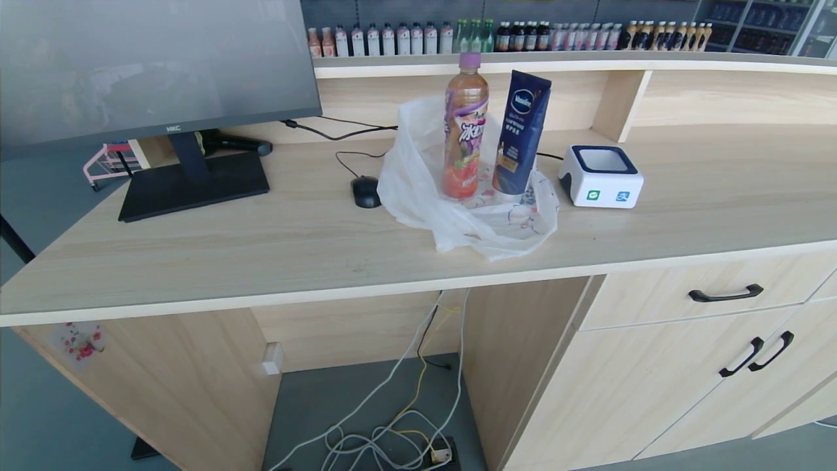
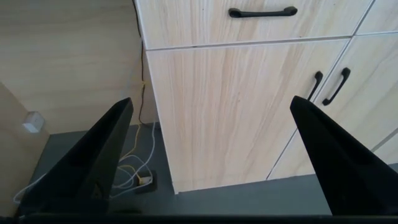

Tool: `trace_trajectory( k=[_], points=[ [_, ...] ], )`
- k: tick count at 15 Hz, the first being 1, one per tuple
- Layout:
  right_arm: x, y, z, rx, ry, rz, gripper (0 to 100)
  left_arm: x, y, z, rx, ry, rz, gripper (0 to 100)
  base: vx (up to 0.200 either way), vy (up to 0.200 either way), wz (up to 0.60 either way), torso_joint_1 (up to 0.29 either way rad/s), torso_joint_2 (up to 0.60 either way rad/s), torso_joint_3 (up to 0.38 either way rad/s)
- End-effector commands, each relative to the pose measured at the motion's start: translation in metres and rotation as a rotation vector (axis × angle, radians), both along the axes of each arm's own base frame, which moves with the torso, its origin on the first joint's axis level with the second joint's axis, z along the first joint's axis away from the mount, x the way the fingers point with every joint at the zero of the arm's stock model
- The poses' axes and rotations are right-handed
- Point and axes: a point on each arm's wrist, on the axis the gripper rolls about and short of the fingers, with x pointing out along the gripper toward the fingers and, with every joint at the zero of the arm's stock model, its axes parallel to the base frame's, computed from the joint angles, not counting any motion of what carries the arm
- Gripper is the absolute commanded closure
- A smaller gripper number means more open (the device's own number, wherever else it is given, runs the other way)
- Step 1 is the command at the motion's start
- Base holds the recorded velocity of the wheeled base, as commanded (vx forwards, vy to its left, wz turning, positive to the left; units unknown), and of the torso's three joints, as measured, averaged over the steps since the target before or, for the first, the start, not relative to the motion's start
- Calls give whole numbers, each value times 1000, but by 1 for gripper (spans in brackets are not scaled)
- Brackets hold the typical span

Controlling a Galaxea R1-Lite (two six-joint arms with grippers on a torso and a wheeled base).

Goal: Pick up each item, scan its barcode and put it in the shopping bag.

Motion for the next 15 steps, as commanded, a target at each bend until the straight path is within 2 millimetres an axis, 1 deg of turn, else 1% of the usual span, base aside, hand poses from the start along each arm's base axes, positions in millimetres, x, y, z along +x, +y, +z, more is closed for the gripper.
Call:
trace_trajectory(
  k=[1, 5, 8, 15],
  points=[
    [0, 0, 0, -1, 3, 0, 0, 0, 0, 0, -1, 0, 0, 100, 0, -200, 0, 7, 2, 7],
    [0, 0, 0, -3, 3, 0, 0, 0, 0, 0, -2, 0, 0, 100, 0, -200, 0, 13, 4, 2],
    [0, 0, 0, 2, 1, 1, 0, 0, 0, 0, -2, 0, 0, 100, 0, -200, 600, 1, 1, 2],
    [0, 0, 0, 7, 3, 0, 0, 0, 0, 0, -1, 0, 0, 100, 0, -200, 0, 3, 4, 4]
  ],
)
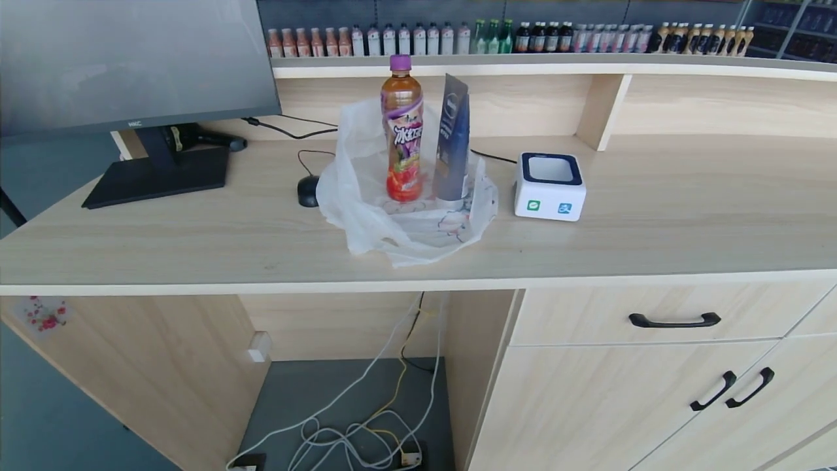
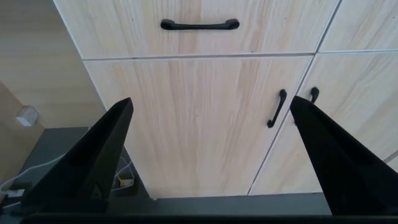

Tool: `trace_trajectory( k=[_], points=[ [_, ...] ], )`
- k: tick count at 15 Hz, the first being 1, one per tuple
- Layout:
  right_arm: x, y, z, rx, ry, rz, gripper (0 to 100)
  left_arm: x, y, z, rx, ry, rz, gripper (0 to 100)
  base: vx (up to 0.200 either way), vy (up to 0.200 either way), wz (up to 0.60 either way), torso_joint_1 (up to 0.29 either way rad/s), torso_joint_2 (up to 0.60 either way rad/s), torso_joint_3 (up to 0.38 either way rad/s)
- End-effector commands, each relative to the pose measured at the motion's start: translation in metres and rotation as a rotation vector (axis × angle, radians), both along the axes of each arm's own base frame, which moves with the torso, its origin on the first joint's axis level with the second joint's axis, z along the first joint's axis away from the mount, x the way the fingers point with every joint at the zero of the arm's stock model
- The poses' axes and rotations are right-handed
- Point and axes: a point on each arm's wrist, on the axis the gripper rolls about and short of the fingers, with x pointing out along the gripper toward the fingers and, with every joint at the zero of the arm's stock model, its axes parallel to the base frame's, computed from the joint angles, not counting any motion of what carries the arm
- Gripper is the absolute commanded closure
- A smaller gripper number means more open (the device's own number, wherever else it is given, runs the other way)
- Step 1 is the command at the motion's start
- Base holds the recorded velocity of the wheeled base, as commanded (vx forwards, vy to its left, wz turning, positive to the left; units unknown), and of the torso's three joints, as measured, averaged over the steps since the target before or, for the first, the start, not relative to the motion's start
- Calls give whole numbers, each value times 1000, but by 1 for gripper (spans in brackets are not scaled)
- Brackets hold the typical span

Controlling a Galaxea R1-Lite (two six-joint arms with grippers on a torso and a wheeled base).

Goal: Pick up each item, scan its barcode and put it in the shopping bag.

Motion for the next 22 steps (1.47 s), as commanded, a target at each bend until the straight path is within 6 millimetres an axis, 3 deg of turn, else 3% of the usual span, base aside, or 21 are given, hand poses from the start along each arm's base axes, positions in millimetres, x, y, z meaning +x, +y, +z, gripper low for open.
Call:
trace_trajectory(
  k=[1, 15, 22],
  points=[
    [0, 0, 0, 0, 2, 2, 0, 0, 0, 0, 0, 0, 0, 100, 0, -200, 0, 2, -2, -2],
    [0, 0, 0, -2, 0, 2, 0, 0, 0, 0, -2, 0, 0, 100, 0, -200, 0, 2, 4, 3],
    [0, 0, 0, -2, 2, 1, 0, 0, 0, 0, -2, 0, 0, 100, 0, 0, 0, 0, 0, 0]
  ],
)
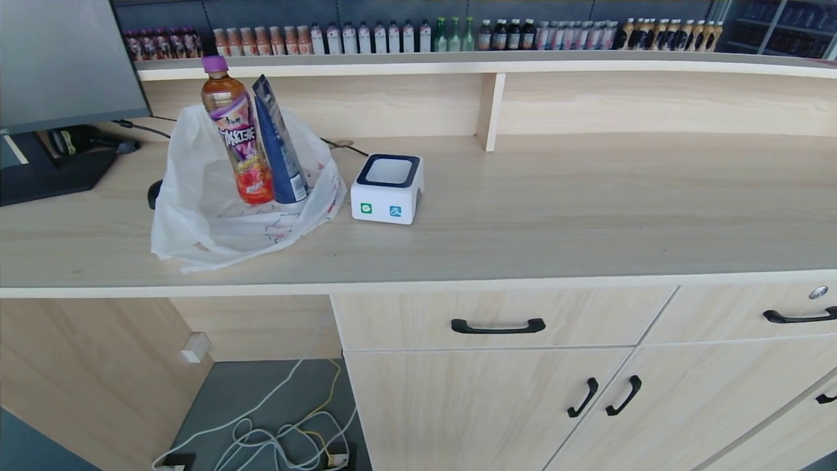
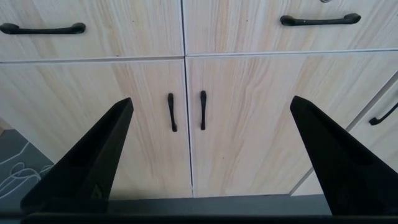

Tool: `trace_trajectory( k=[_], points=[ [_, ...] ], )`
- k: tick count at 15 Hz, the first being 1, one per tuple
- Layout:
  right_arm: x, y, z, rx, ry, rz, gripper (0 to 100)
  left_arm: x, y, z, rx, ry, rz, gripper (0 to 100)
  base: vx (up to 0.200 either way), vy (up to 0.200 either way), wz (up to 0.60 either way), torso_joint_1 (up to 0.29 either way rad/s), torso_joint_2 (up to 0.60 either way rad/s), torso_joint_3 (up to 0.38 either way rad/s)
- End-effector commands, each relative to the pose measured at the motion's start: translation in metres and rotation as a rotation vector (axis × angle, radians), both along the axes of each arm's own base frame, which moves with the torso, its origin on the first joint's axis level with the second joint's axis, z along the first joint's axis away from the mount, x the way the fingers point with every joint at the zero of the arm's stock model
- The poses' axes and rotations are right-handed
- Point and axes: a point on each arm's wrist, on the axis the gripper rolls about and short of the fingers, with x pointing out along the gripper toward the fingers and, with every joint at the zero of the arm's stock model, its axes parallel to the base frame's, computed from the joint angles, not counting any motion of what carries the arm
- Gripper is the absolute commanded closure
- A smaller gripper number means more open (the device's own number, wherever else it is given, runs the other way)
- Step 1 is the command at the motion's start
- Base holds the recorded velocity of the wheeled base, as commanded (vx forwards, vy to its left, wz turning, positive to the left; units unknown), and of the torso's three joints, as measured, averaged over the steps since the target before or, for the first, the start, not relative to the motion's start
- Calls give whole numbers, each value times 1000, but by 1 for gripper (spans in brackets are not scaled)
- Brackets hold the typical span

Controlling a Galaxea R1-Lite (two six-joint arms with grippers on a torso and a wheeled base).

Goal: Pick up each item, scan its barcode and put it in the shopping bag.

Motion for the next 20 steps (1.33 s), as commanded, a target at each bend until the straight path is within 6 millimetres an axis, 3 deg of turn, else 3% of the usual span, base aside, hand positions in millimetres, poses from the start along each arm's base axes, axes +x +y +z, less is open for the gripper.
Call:
trace_trajectory(
  k=[1, 20],
  points=[
    [0, 0, 0, 0, 2, 3, 0, 0, 0, 0, -1, 0, 1, 100, 0, 0, 0, 0, 0, 0],
    [0, 0, 0, -2, 2, 3, 0, 0, 0, 0, 1, 0, 1, 100, 21, 0, 0, 0, 0, 0]
  ],
)
